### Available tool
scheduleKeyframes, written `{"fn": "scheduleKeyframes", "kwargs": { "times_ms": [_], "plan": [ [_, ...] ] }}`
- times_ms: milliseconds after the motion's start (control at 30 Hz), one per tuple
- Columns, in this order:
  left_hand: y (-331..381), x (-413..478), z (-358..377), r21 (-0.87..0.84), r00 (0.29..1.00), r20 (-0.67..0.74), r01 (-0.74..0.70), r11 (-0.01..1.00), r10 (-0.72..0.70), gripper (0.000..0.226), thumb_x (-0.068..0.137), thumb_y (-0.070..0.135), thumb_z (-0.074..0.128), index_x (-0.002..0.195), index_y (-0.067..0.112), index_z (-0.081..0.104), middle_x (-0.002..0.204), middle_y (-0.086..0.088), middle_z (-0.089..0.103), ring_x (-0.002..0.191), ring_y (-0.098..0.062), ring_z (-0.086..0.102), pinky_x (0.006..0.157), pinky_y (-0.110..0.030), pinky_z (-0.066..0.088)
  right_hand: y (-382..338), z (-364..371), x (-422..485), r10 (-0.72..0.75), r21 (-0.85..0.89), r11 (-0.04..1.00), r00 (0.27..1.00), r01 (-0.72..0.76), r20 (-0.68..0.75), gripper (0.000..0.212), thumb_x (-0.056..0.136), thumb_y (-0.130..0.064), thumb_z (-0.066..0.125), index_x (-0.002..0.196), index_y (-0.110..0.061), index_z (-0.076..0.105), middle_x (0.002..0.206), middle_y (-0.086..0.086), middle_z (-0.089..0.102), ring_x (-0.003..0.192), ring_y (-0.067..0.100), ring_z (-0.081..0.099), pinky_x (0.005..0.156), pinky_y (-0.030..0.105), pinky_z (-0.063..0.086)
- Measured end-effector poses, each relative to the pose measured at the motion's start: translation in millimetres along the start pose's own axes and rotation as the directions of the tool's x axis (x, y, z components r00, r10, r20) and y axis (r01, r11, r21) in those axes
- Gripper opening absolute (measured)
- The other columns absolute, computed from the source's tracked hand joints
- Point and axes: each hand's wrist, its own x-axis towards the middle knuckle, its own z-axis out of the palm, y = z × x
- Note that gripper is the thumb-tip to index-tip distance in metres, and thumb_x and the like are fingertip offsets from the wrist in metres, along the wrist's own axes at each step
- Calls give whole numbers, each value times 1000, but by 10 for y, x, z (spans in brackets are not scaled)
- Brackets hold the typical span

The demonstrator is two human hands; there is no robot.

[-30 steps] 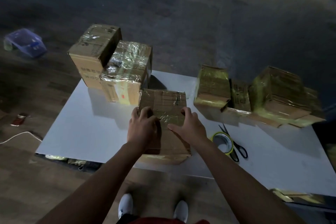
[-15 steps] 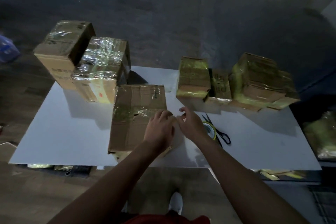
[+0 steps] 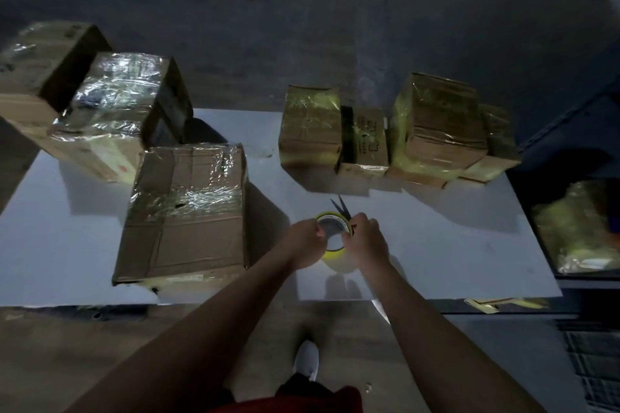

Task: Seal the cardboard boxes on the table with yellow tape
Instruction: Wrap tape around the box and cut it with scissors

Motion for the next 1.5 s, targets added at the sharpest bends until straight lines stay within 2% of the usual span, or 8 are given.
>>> {"fn": "scheduleKeyframes", "kwargs": {
  "times_ms": [300, 467, 633, 833, 1033, 1233, 1400, 1500],
  "plan": [
    [-109, 46, -10, -21, 988, -93, 123, 992, -125, 22, 92, 20, 53, 110, 9, 60, 107, -7, 64, 91, -18, 60, 76, -30, 49, 22, 95, 191, 44, 49, 998, 998, -46, 51, 32, 86, -17, 62, 112, -1, 56, 112, 18, 62, 103, 34, 60, 69, 29, 38],
    [-25, -18, -208, -115, 934, -352, 16, 993, -56, 30, 92, 9, 53, 121, 5, 56, 115, -12, 59, 93, -16, 53, 76, -24, 40, -148, -36, 169, -159, 203, 963, 982, 176, -98, 14, 86, -10, 57, 98, -3, 57, 98, 17, 61, 91, 34, 57, 66, 29, 34],
    [-122, -55, -717, -185, 822, -570, -127, 974, -1, 31, 89, -3, 46, 113, 5, 64, 115, -12, 63, 105, -24, 58, 85, -30, 44, -445, -294, 122, -346, 261, 885, 920, 385, -185, 24, 89, -3, 52, 110, -3, 63, 109, 14, 61, 99, 29, 56, 76, 27, 38],
    [-365, -193, -1182, -260, 880, -464, -242, 935, 99, 26, 98, 15, 51, 118, 12, 68, 120, -6, 68, 108, -18, 62, 96, -35, 48, -966, -415, 20, -472, 204, 828, 846, 522, -248, 26, 90, 0, 52, 111, -3, 67, 109, 17, 65, 101, 31, 58, 80, 25, 39],
    [-583, -350, -1412, -174, 885, -383, -352, 920, 266, 28, 98, 17, 51, 122, 12, 66, 115, 4, 65, 107, -10, 58, 91, -28, 45, -1472, -429, -118, -589, 147, 759, 765, 635, -260, 18, 89, -7, 58, 102, -3, 70, 100, 16, 66, 93, 32, 62, 78, 36, 47],
    [-860, -464, -1582, -86, 821, -463, -416, 905, 333, 28, 93, 14, 56, 119, 13, 67, 111, 2, 67, 100, -13, 62, 84, -27, 49, -1807, -401, -164, -558, 137, 793, 797, 594, -231, 16, 91, -13, 58, 103, -9, 69, 101, 9, 66, 93, 24, 59, 71, 25, 36],
    [-985, -503, -1793, -163, 858, -429, -381, 910, 282, 19, 91, 8, 59, 105, 9, 72, 97, -2, 72, 82, -9, 64, 75, -27, 50, -1992, -386, -220, -597, 106, 790, 797, 604, -95, 20, 93, -16, 59, 109, -10, 68, 105, 8, 66, 96, 22, 59, 76, 28, 41],
    [-1093, -505, -1844, -134, 877, -363, -383, 914, 314, 17, 90, 9, 62, 101, 11, 75, 91, 2, 72, 72, 3, 62, 69, -16, 48, -2039, -394, -213, -563, 82, 824, 827, 560, 8, 23, 93, -20, 59, 114, -14, 68, 108, 5, 67, 95, 18, 59, 74, 26, 40]
  ]
}}
